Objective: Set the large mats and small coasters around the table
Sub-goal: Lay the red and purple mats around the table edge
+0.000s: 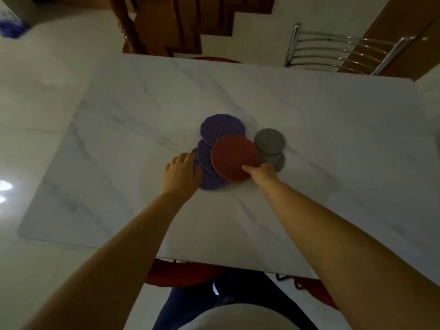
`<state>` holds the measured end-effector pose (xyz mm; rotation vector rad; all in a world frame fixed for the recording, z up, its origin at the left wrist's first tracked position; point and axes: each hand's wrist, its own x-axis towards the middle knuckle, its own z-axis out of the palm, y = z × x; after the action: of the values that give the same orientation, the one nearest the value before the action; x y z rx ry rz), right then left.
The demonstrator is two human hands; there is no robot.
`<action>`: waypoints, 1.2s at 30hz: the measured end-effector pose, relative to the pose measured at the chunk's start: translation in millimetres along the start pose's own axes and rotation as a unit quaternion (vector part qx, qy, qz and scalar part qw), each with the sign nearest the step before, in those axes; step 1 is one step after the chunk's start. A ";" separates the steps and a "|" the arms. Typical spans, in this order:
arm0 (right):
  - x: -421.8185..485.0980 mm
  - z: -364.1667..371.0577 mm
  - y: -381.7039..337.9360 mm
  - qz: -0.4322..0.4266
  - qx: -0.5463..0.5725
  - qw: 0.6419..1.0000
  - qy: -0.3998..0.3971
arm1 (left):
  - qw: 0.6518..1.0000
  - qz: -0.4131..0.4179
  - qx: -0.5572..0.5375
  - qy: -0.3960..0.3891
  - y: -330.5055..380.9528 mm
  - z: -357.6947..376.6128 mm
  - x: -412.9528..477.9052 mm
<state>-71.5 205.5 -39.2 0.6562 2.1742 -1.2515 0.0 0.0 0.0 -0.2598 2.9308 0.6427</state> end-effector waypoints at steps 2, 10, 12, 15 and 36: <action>0.3 -0.4 -1.3 0.008 -0.002 1.000 -0.002 | 1.000 -0.007 -0.006 0.009 0.4 0.4 -0.9; -3.0 1.0 -2.9 -0.024 0.179 0.983 0.043 | 0.999 -0.017 -0.033 0.003 -5.3 8.9 -2.6; -11.7 -4.1 -8.2 -0.070 0.203 0.976 0.040 | 0.997 -0.025 -0.079 -0.005 -7.0 8.8 -1.2; -23.2 -15.6 -11.8 -0.135 0.203 0.969 0.031 | 0.981 -0.040 -0.191 0.005 -4.2 4.9 3.1; -13.8 -5.9 -25.3 -0.120 0.117 0.984 -0.065 | 0.715 -0.183 -0.668 -0.095 -33.1 -15.7 17.1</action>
<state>-78.9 197.4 -11.8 0.3955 2.0629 -1.6467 -11.7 -38.6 -2.0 -0.7665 1.5499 2.3301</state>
